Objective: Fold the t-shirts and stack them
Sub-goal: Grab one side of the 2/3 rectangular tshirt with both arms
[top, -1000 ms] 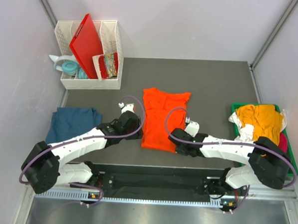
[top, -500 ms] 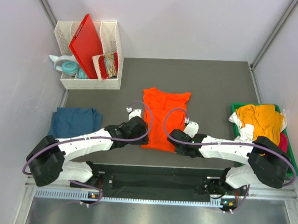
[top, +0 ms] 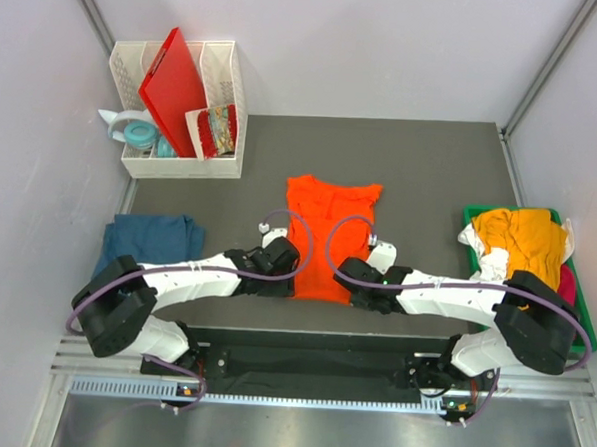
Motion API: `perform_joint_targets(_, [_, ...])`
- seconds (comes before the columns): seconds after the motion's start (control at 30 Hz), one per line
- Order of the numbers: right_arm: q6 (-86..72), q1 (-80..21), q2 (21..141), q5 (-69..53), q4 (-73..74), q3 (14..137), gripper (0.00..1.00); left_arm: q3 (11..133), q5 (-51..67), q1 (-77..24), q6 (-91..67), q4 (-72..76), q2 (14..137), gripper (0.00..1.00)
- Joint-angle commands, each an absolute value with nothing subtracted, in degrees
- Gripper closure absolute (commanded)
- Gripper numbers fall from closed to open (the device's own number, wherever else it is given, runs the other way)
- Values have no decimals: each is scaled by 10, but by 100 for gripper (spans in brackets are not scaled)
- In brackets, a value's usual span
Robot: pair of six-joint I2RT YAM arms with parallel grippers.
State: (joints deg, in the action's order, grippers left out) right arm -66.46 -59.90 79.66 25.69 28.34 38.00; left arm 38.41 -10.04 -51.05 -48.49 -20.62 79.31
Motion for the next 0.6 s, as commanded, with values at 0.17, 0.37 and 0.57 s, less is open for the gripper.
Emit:
perform_joint_targets(0.17, [-655, -616, 809, 202, 342, 361, 100, 400, -83, -512, -488, -217, 871, 54])
perform_joint_targets(0.37, [-661, -617, 783, 200, 356, 351, 100, 379, -57, -513, -487, -223, 855, 88])
perform_joint_targets(0.57, [-663, -620, 772, 200, 365, 350, 100, 352, -59, -515, -485, -247, 803, 100])
